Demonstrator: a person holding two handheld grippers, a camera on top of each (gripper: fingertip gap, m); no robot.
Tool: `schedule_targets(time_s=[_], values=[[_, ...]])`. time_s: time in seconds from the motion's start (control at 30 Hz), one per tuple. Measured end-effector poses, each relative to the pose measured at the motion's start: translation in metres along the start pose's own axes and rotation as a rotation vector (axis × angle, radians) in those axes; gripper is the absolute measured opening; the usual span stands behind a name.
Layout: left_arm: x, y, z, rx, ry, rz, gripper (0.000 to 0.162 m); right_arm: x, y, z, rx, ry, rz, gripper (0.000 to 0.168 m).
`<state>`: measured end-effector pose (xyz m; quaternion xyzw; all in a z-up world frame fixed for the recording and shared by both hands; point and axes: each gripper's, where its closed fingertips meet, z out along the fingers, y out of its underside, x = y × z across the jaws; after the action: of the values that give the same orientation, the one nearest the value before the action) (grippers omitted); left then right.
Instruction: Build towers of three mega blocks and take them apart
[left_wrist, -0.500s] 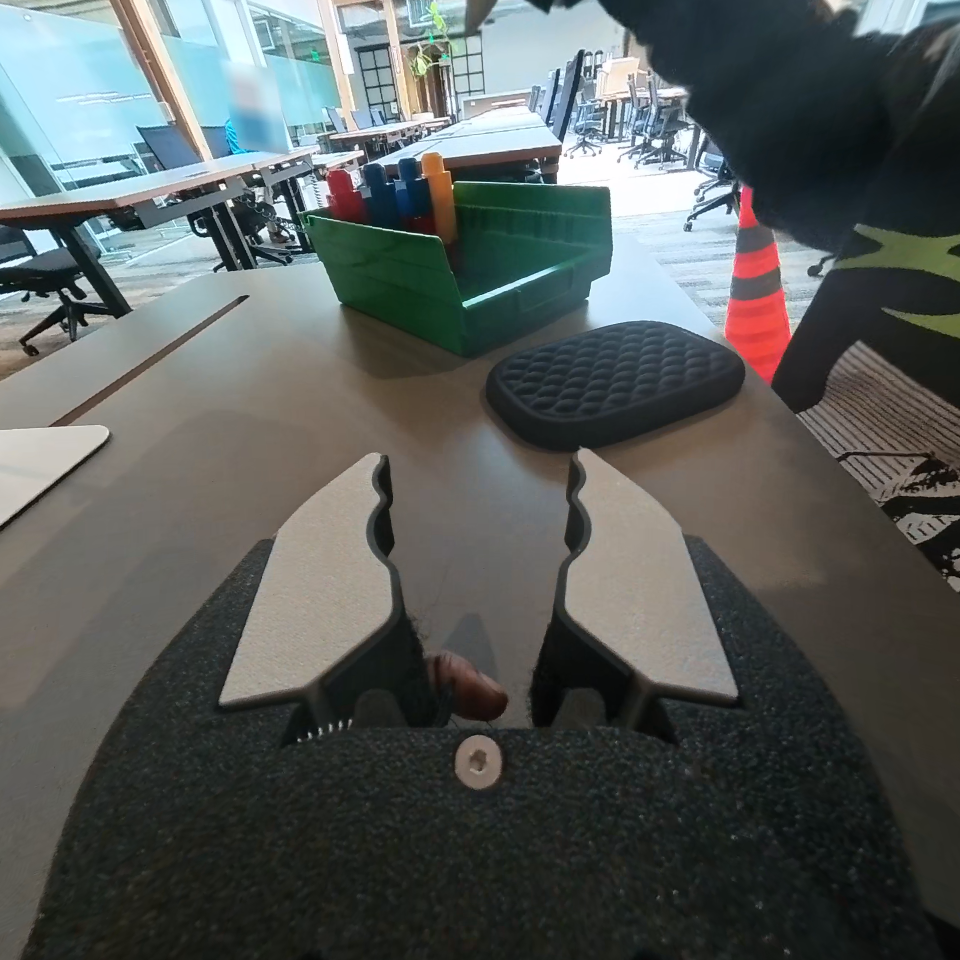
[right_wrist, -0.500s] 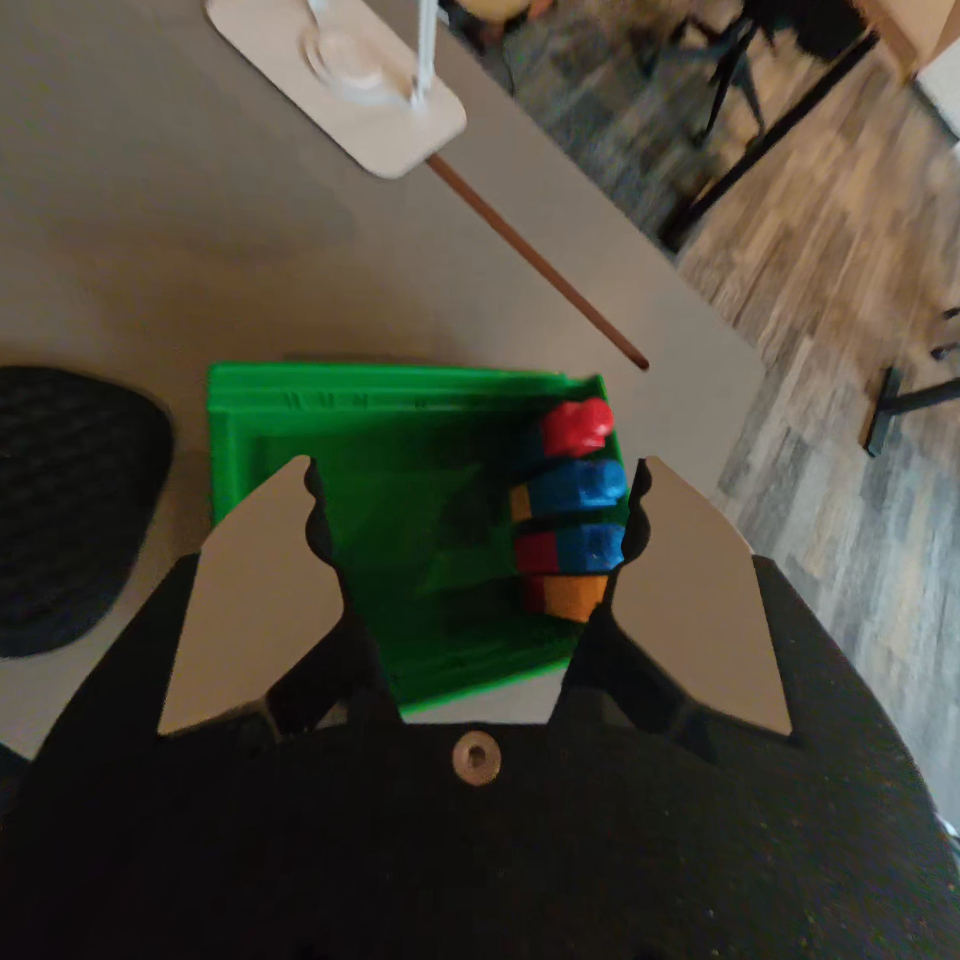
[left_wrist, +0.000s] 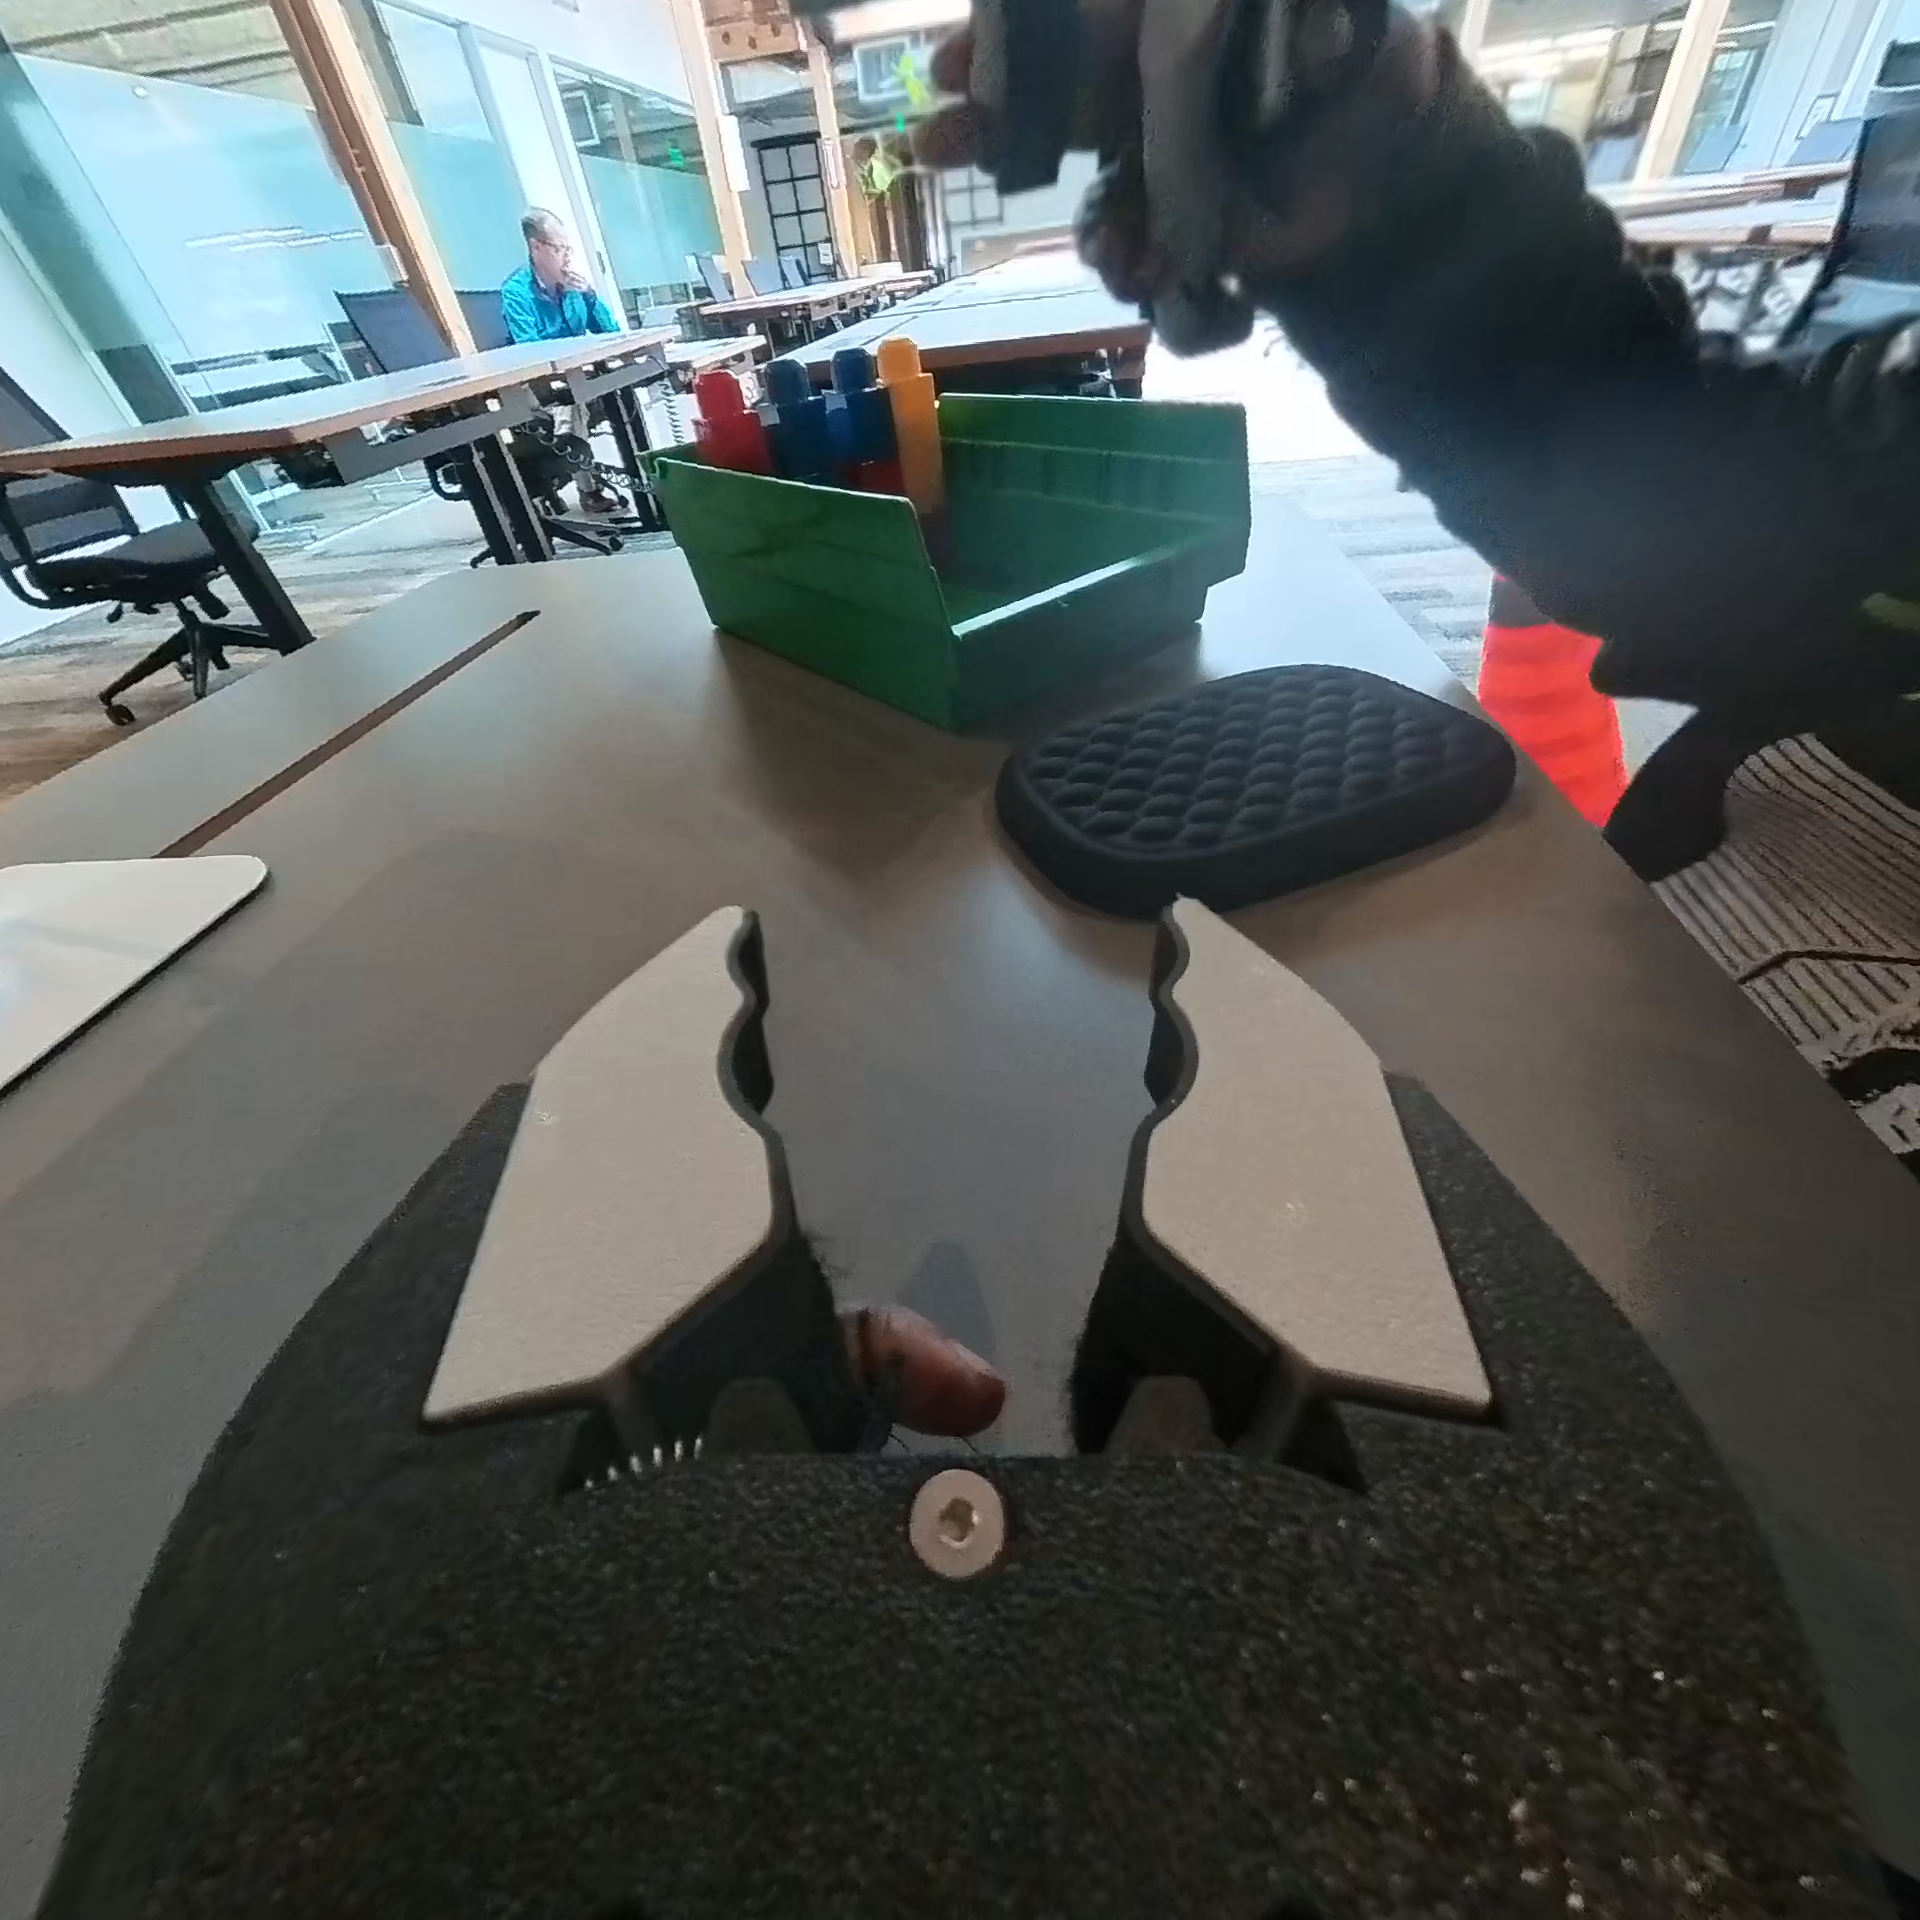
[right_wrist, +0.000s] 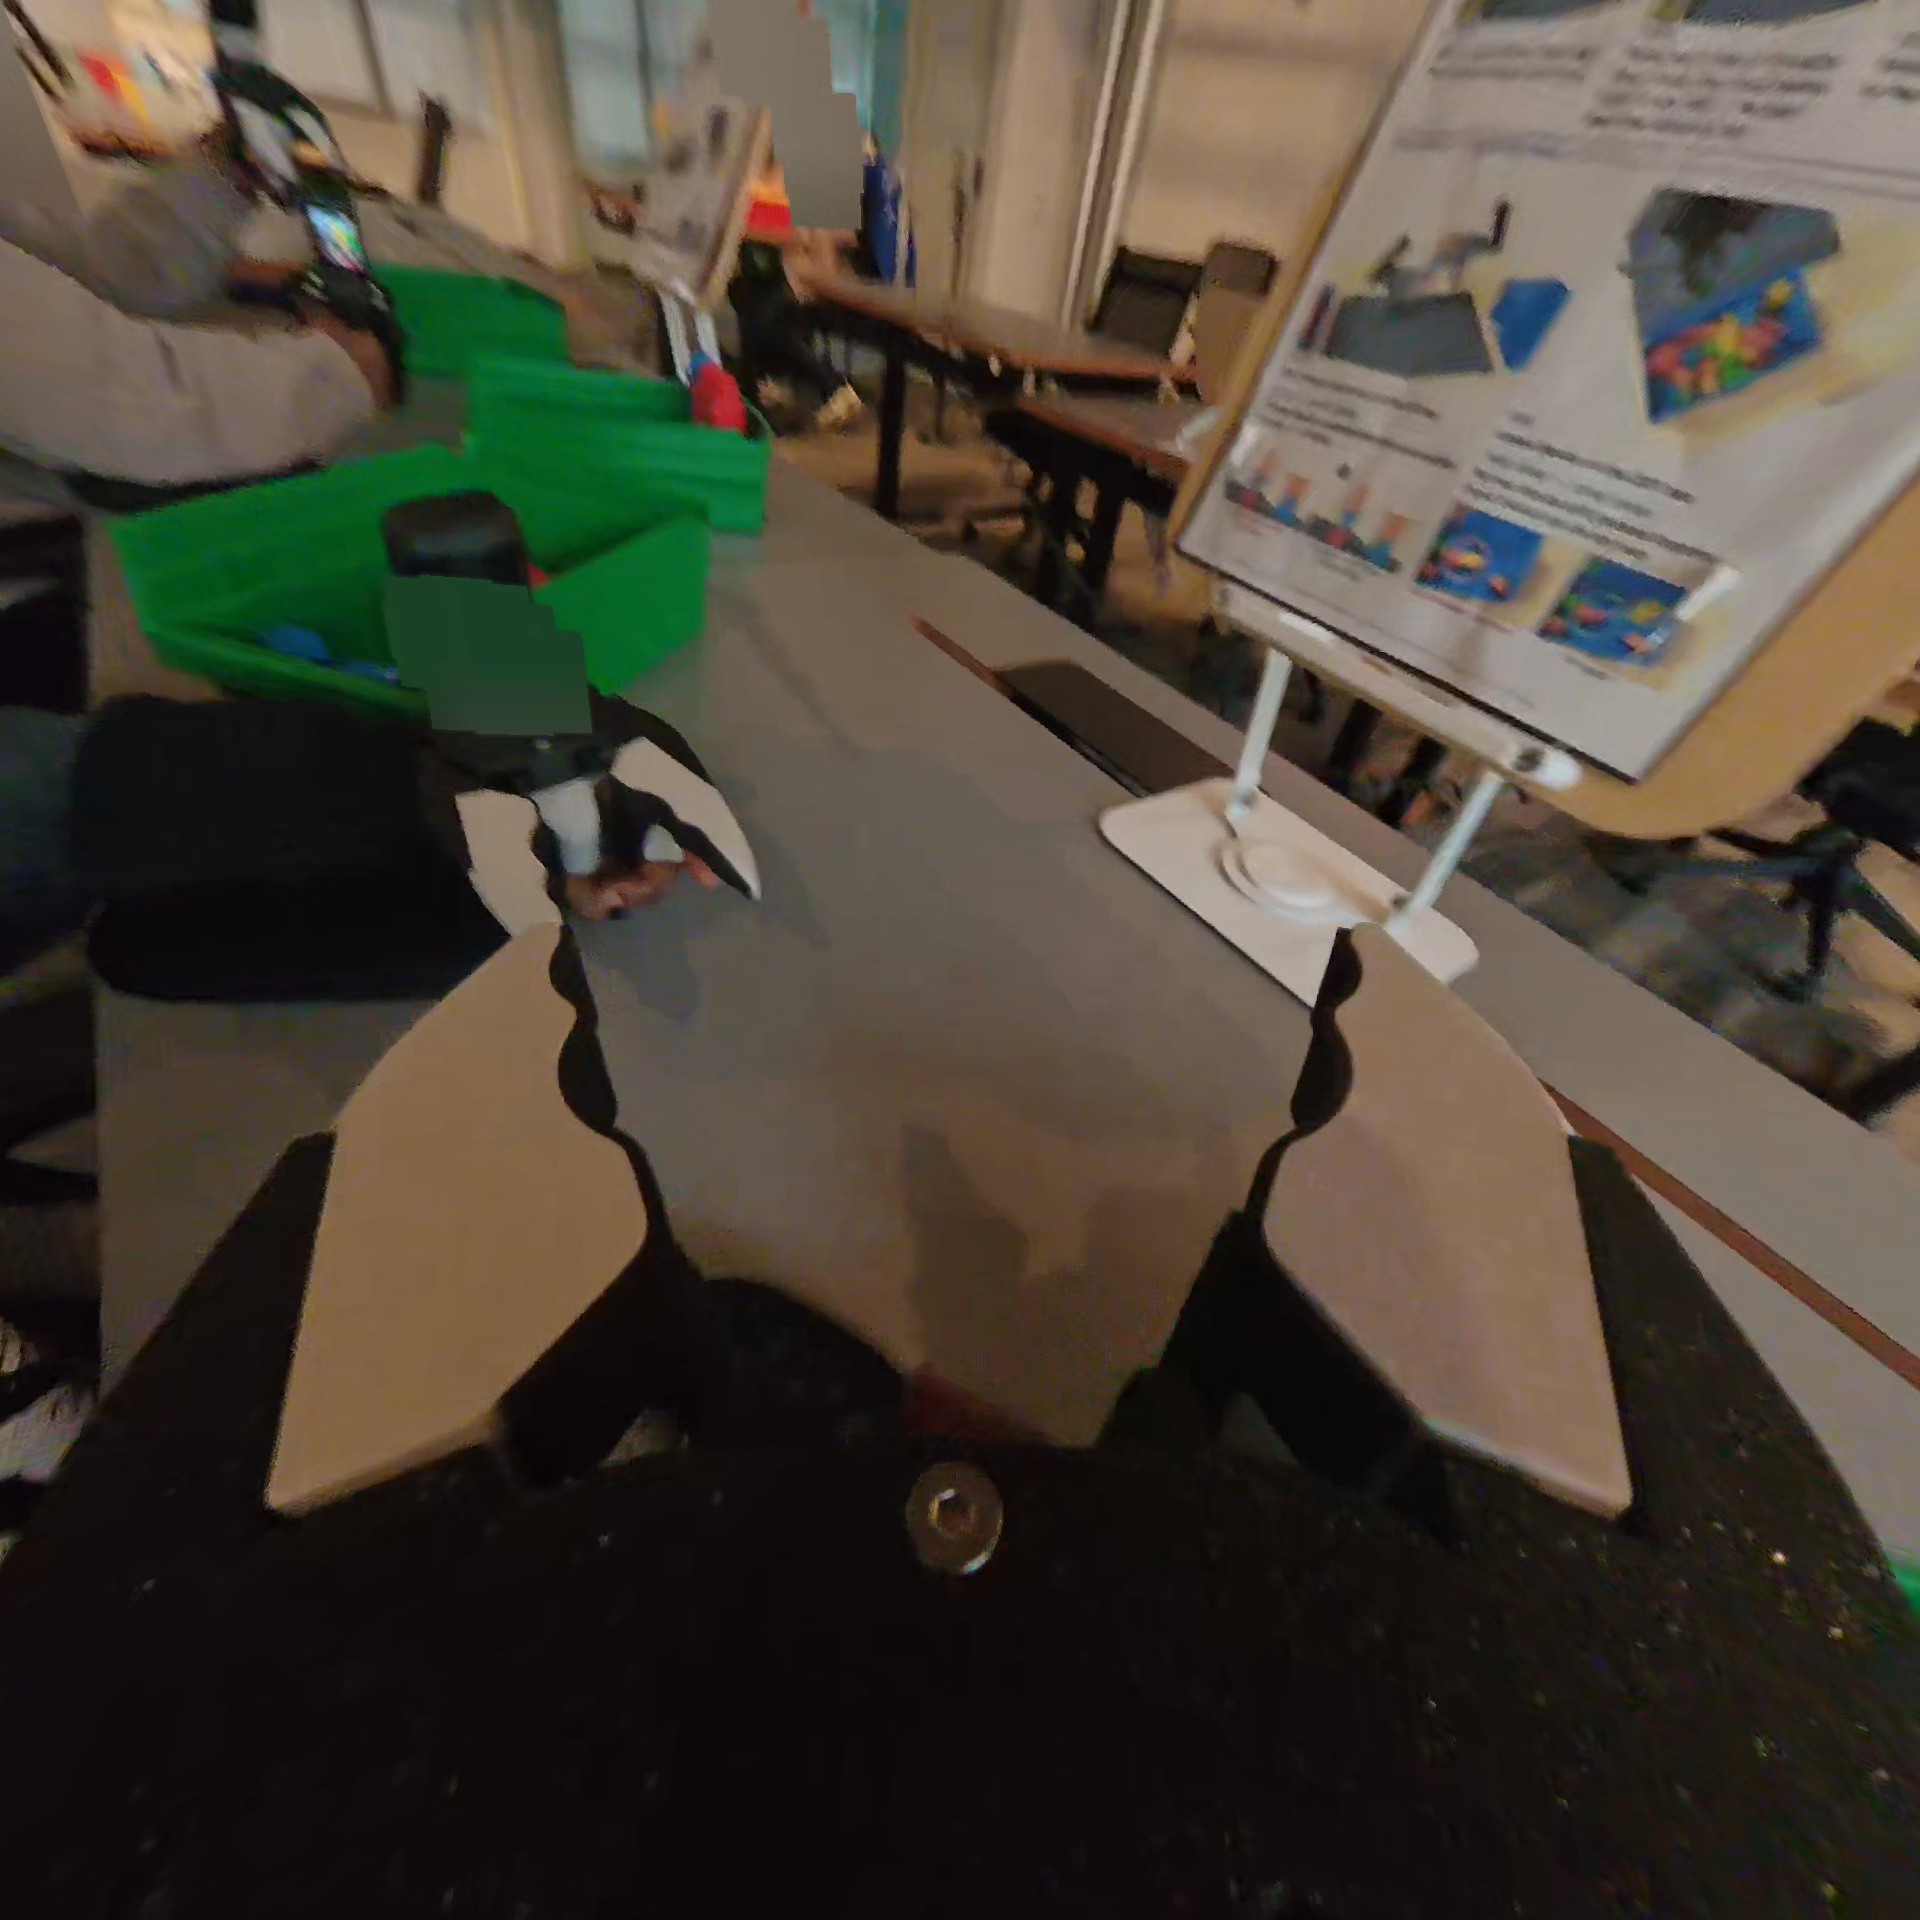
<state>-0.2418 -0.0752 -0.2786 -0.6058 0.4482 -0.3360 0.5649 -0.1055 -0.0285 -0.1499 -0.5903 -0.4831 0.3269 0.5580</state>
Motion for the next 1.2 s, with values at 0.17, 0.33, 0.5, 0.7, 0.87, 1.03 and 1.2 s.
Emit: schedule_targets(time_s=[0.17,0.33,0.5,0.7,0.87,1.03,1.2], values=[[-0.006,-0.002,-0.002,0.023,-0.038,-0.013,0.080,-0.024,0.005,0.026,0.189,-0.081,0.010,0.132],[-0.008,-0.003,-0.003,0.030,-0.054,-0.006,0.084,-0.036,0.028,0.043,0.248,-0.148,0.045,0.141],[-0.008,-0.006,-0.004,0.038,-0.074,0.012,0.083,-0.050,0.063,0.061,0.172,-0.191,0.025,0.147],[-0.015,-0.023,-0.017,0.069,-0.149,0.015,0.082,-0.056,0.077,0.068,0.187,-0.180,0.008,0.144],[-0.024,-0.053,-0.045,0.050,-0.282,0.043,0.081,-0.057,0.079,0.068,0.191,-0.180,0.003,0.137],[-0.023,-0.070,-0.109,-0.142,-0.367,0.138,0.079,-0.059,0.080,0.070,0.176,-0.184,-0.007,0.137],[-0.026,-0.064,-0.205,-0.472,-0.409,0.185,0.075,-0.062,0.082,0.071,0.158,-0.187,-0.030,0.137]])
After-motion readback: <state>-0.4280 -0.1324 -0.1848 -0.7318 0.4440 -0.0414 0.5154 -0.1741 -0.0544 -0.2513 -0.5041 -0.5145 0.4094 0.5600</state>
